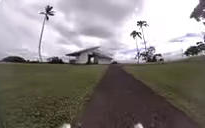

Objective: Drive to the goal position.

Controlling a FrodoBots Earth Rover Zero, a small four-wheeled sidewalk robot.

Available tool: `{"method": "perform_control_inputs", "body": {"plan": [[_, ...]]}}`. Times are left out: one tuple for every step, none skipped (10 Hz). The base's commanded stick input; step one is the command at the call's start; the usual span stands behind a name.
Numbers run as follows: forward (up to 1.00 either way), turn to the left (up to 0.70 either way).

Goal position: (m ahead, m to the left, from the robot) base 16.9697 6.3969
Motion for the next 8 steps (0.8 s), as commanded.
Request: {"method": "perform_control_inputs", "body": {"plan": [[0.7,0.0],[0.7,-0.35],[0.7,-0.35],[0.7,-0.35],[0.7,-0.35],[0.7,-0.26],[0.7,0.0],[0.7,0.0]]}}
